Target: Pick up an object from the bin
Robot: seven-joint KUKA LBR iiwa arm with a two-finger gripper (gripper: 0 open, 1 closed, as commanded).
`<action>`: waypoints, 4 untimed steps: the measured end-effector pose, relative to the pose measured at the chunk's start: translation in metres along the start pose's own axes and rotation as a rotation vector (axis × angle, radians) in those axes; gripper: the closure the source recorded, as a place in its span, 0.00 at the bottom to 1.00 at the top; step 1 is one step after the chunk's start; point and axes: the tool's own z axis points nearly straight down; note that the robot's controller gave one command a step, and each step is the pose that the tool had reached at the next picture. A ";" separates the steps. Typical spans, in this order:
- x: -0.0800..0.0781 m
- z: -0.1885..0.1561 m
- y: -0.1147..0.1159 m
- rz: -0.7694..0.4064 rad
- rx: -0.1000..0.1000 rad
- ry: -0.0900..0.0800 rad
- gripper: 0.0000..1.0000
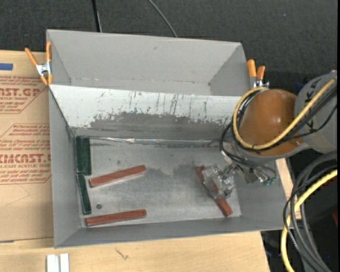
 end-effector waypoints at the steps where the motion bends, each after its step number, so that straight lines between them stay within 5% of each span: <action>1: -0.006 -0.039 -0.027 -0.380 0.006 -0.006 0.00; 2: -0.006 -0.038 -0.025 -0.379 0.004 -0.006 0.00; 3: 0.004 0.004 -0.007 -0.422 0.007 -0.008 0.00; 4: 0.028 0.019 0.005 -0.393 -0.001 -0.003 0.00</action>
Offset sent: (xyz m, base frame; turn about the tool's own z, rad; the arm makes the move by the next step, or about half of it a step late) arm 0.0000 0.0000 0.0000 0.0000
